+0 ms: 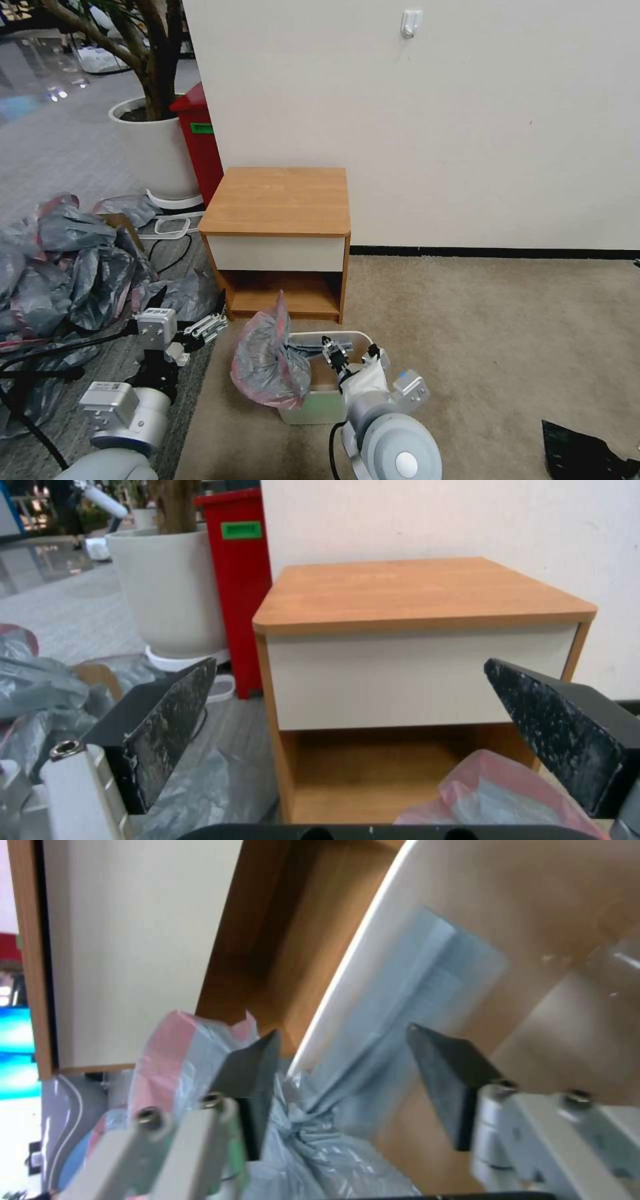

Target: Pick up the garbage bag from the table and place it over the trash can.

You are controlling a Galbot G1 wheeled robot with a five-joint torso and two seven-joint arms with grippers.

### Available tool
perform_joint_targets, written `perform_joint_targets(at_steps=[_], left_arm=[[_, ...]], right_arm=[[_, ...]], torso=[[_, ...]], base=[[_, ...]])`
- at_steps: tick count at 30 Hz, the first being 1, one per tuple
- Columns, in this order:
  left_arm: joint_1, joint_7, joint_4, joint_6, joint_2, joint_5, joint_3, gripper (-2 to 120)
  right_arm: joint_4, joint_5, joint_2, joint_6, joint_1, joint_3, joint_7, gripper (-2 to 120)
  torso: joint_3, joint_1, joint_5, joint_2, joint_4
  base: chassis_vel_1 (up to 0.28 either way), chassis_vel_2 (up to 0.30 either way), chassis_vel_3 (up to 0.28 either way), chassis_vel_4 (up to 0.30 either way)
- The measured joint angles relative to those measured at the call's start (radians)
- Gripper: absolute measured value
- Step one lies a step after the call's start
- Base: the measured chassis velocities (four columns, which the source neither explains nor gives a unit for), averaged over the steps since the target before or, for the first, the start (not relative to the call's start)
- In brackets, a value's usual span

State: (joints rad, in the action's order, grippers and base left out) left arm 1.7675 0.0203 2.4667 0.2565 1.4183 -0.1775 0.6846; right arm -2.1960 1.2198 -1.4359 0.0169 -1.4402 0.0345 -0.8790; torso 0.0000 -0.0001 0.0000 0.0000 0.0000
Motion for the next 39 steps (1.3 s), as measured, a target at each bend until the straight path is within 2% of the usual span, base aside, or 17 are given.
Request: perform_joint_targets(at_steps=[1, 5, 6, 8, 10, 13, 15, 16, 19, 20, 23, 25, 28, 32, 39], left_arm=[[0.000, 0.000, 0.000, 0.000, 0.000, 0.000, 0.000, 100], [0.000, -0.004, -0.009, 0.002, 0.003, 0.013, -0.009, 100], [0.000, -0.004, -0.009, 0.002, 0.003, 0.013, -0.009, 100], [0.000, -0.006, -0.011, 0.011, 0.003, 0.025, -0.019, 100], [0.001, -0.009, -0.017, 0.030, 0.001, 0.044, -0.043, 100], [0.000, -0.011, -0.026, 0.040, -0.004, 0.066, -0.079, 100], [-0.001, -0.013, -0.031, 0.042, -0.006, 0.074, -0.092, 100], [-0.002, -0.018, -0.042, 0.049, -0.010, 0.098, -0.125, 100], [-0.006, -0.067, -0.071, 0.067, -0.018, 0.149, -0.200, 100], [-0.006, -0.067, -0.071, 0.067, -0.018, 0.149, -0.200, 100], [-0.014, -0.147, -0.112, 0.102, -0.018, 0.188, -0.267, 100], [-0.016, -0.166, -0.123, 0.108, -0.015, 0.192, -0.278, 100], [-0.025, -0.207, -0.161, 0.120, -0.010, 0.194, -0.298, 88], [-0.036, -0.213, -0.197, 0.122, -0.010, 0.193, -0.305, 80], [-0.046, -0.222, -0.227, 0.136, -0.009, 0.188, -0.322, 76]], right_arm=[[0.000, 0.000, 0.000, 0.000, 0.000, 0.000, 0.000, 55], [-0.028, -0.004, 0.008, -0.003, -0.015, -0.022, -0.011, 75], [-0.028, -0.004, 0.008, -0.003, -0.015, -0.022, -0.011, 75], [-0.045, -0.013, 0.010, -0.004, -0.022, -0.032, -0.011, 83], [-0.063, -0.028, 0.015, -0.005, -0.029, -0.040, -0.011, 92], [-0.071, -0.061, 0.019, -0.004, -0.030, -0.043, -0.007, 99], [-0.072, -0.076, 0.020, -0.004, -0.030, -0.044, -0.004, 99], [-0.072, -0.103, 0.021, -0.004, -0.030, -0.047, 0.004, 100], [-0.073, -0.139, 0.024, -0.005, -0.030, -0.057, 0.015, 100], [-0.073, -0.139, 0.024, -0.005, -0.030, -0.057, 0.015, 100], [-0.075, -0.156, 0.027, -0.007, -0.032, -0.065, 0.017, 100], [-0.075, -0.163, 0.027, -0.010, -0.034, -0.066, 0.017, 100], [-0.071, -0.174, 0.026, -0.016, -0.038, -0.066, 0.017, 100], [-0.066, -0.182, 0.022, -0.018, -0.041, -0.063, 0.017, 100], [-0.057, -0.205, 0.018, -0.022, -0.049, -0.059, 0.016, 100]], torso=[[0.000, 0.000, 0.0000, 0.000, 0.0000], [0.000, 0.000, 0.0000, 0.000, 0.0000], [0.000, 0.000, 0.0000, 0.000, 0.0000], [0.000, 0.000, 0.0000, 0.000, 0.0000], [0.000, 0.000, 0.0001, 0.000, 0.0001], [0.000, 0.000, 0.0000, 0.000, 0.0000], [0.000, 0.000, 0.0001, 0.000, 0.0000], [0.000, 0.000, 0.0001, 0.000, 0.0000], [0.000, 0.000, 0.0001, 0.000, 0.0000], [0.000, 0.000, 0.0001, 0.000, 0.0000], [0.000, 0.000, 0.0000, 0.000, 0.0000], [0.000, 0.000, 0.0000, 0.000, 0.0000], [0.000, 0.000, 0.0000, 0.000, 0.0000], [0.000, 0.000, 0.0000, 0.000, 0.0000], [0.000, 0.000, 0.0000, 0.000, 0.0000]], base=[[0.000, 0.000, 0.000, 0.000], [0.000, 0.000, 0.000, 0.000], [0.000, 0.000, 0.000, 0.000], [0.000, 0.000, 0.000, 0.000], [0.000, 0.000, 0.000, 0.000], [0.000, 0.000, 0.000, 0.000], [0.000, 0.000, 0.000, 0.000], [0.000, 0.000, 0.000, 0.000], [0.000, 0.000, 0.000, 0.000], [0.000, 0.000, 0.000, 0.000], [0.000, 0.000, 0.000, 0.000], [0.000, 0.000, 0.000, 0.000], [0.000, 0.000, 0.000, 0.000], [0.000, 0.000, 0.000, 0.000], [0.000, 0.000, 0.000, 0.000]])
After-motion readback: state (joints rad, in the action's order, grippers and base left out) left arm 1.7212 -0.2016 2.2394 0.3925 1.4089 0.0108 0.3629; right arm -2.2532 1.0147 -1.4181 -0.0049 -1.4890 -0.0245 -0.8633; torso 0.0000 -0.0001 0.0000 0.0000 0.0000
